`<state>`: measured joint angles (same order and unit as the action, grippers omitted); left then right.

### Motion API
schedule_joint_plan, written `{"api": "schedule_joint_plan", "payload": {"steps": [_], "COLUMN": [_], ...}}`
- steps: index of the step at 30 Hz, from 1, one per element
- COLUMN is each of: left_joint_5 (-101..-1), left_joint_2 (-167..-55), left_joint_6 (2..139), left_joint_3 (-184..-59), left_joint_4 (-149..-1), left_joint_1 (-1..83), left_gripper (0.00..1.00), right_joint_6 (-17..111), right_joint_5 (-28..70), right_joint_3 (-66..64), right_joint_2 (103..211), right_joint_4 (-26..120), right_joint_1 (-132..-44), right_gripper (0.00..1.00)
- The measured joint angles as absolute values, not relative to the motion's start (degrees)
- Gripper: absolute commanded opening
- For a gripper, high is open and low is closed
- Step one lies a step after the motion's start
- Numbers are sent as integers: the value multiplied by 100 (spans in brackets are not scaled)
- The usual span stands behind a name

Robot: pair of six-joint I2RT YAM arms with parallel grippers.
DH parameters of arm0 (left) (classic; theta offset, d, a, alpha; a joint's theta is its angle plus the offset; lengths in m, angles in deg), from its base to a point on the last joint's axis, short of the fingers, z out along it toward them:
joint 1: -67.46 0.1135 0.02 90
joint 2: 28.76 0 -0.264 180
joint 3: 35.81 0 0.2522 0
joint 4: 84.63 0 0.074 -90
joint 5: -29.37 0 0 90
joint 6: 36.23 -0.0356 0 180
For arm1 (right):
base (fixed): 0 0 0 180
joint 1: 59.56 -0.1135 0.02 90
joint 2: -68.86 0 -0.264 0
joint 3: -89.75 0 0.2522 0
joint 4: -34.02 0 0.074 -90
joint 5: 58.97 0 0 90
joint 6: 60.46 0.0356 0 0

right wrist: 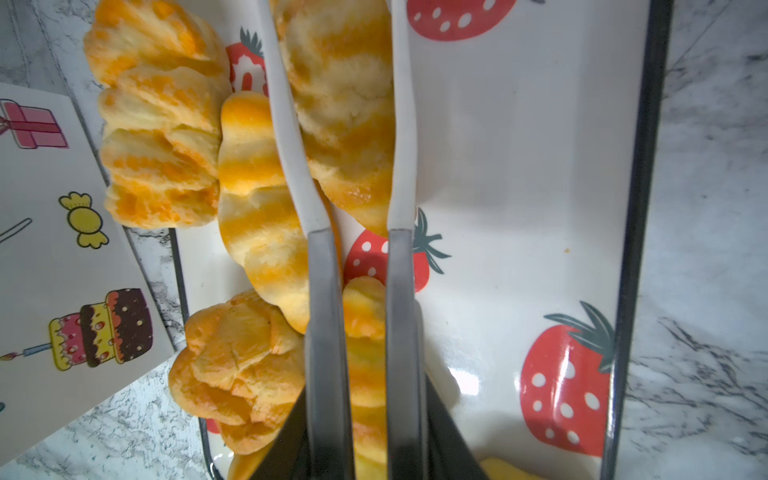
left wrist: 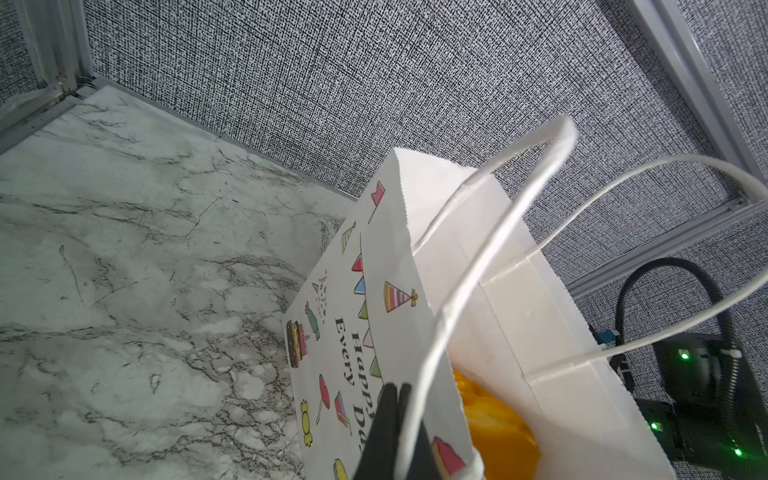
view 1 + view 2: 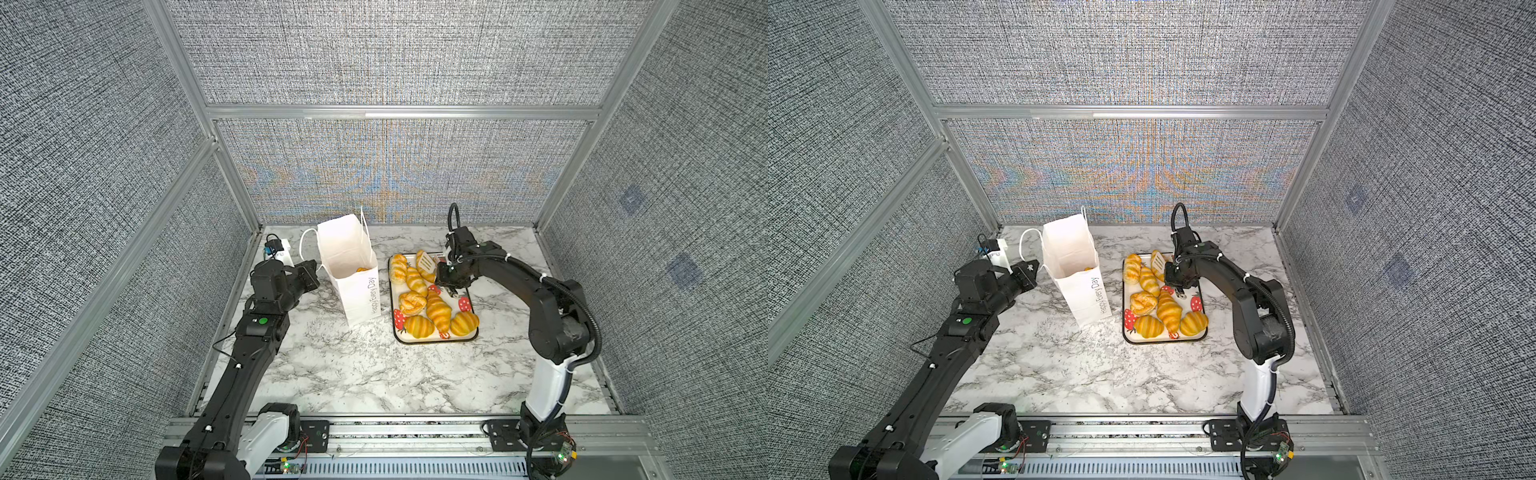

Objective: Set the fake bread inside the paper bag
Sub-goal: 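Lower the tongs onto a striped croissant on the tray, then squeeze the tongs and lift the croissant off the tray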

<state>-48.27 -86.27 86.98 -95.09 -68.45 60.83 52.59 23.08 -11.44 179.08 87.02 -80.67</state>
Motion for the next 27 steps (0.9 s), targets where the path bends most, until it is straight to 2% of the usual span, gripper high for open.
{"api": "schedule_joint_plan", "payload": {"steps": [27], "left_joint_5": [-4822], "left_joint_2": [-8588], "left_joint_6": [8705], "left_joint_3": [-9509], "left_joint_4": [-6841], "left_joint_1": [6083], "left_gripper": [0], "right_joint_6": [5301], "right_joint_5": [2245], "right_joint_3": [-1643], "right_joint_2": [16347], "right_joint_4": [9161], "right_joint_1": [-8333], "right_gripper": [23]}}
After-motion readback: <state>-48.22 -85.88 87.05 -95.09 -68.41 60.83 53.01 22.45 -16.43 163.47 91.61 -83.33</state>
